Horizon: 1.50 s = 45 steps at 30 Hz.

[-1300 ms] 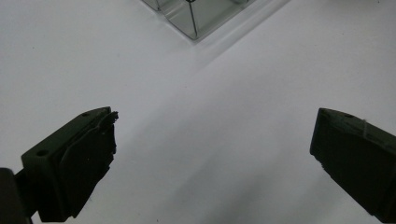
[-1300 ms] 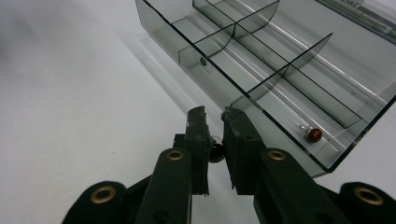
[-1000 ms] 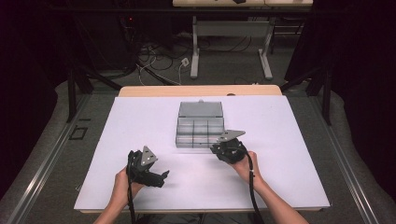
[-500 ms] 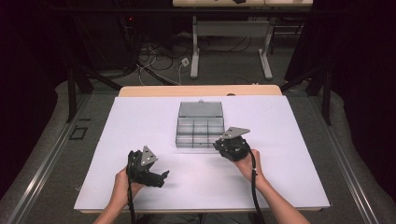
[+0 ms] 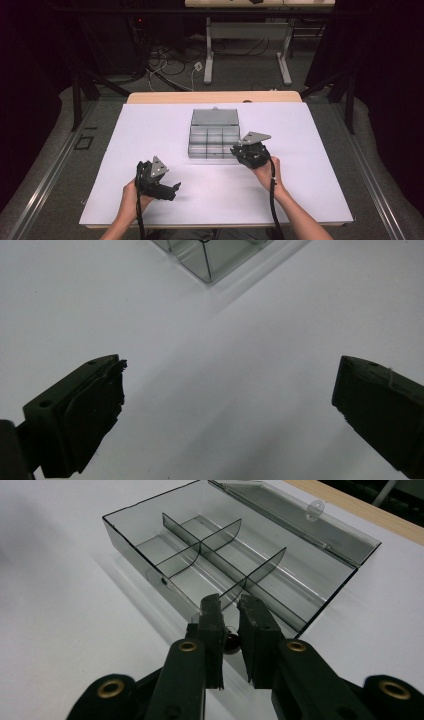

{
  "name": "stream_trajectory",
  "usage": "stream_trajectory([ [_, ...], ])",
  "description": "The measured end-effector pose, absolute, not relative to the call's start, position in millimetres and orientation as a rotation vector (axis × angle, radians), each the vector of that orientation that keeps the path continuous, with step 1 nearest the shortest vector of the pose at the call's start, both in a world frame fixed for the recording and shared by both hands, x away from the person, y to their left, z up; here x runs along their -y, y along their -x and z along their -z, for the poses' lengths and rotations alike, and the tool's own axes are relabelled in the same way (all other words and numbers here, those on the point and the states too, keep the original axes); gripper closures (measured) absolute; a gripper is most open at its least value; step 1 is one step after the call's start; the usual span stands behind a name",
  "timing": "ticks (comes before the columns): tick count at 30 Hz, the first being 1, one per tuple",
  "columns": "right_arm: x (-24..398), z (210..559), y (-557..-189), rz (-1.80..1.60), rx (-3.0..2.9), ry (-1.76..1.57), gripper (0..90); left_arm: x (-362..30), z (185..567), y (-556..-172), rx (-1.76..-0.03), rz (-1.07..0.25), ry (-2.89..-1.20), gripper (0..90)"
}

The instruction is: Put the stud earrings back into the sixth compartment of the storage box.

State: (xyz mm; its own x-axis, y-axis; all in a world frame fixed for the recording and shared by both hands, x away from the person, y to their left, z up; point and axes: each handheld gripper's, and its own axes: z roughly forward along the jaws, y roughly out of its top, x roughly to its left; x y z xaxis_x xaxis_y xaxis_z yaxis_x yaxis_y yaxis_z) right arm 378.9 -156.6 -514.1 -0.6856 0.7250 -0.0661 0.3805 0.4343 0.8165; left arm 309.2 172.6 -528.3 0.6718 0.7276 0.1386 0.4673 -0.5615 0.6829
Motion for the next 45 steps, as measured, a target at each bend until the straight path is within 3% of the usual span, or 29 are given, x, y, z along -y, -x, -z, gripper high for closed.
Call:
stream_trajectory([
  [45, 161, 523, -406, -1.129, -2.223, -1.031, 80.6, -170, 529, -309, -0.909, -0.546, -2.276, 0.4],
])
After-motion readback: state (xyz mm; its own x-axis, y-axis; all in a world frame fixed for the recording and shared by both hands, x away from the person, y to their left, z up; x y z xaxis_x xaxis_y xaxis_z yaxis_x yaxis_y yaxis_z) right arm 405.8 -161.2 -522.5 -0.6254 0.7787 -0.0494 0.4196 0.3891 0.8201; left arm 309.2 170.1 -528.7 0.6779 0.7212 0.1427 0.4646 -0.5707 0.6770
